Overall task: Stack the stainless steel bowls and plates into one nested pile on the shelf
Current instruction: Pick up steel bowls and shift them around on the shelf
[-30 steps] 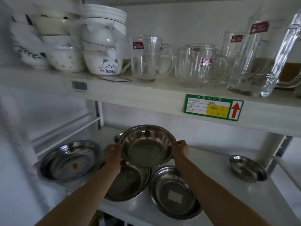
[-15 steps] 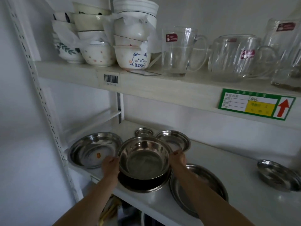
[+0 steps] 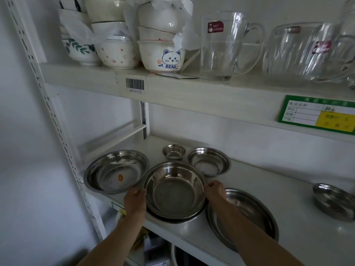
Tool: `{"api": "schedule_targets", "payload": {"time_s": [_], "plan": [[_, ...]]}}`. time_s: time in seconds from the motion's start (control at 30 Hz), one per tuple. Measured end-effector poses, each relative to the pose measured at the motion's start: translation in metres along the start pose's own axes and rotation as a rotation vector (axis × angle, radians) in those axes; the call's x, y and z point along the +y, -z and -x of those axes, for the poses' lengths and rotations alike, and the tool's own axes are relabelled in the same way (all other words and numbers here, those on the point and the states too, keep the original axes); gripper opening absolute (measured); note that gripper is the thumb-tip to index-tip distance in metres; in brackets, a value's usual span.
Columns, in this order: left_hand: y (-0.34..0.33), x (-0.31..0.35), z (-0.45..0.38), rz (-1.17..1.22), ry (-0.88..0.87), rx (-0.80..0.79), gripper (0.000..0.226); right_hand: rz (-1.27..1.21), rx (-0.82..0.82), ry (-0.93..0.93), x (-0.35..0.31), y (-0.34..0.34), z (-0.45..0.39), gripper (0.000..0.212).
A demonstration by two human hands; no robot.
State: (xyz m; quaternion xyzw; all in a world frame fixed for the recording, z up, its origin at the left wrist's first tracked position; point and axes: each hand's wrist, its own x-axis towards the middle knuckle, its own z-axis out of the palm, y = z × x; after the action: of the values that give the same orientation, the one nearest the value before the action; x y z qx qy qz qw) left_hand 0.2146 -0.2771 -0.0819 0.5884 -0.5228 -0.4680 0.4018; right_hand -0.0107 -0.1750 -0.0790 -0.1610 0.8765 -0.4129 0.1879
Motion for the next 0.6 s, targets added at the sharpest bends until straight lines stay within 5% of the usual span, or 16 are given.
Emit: {"api": "schedule_targets", "payload": {"time_s": [0.6], "plan": [[-0.003,-0.01,0.01,0.0,-0.04,0.117,0.005,0.07,0.047,0.043,0.006,-0.003,-0.002,0.026]]}}
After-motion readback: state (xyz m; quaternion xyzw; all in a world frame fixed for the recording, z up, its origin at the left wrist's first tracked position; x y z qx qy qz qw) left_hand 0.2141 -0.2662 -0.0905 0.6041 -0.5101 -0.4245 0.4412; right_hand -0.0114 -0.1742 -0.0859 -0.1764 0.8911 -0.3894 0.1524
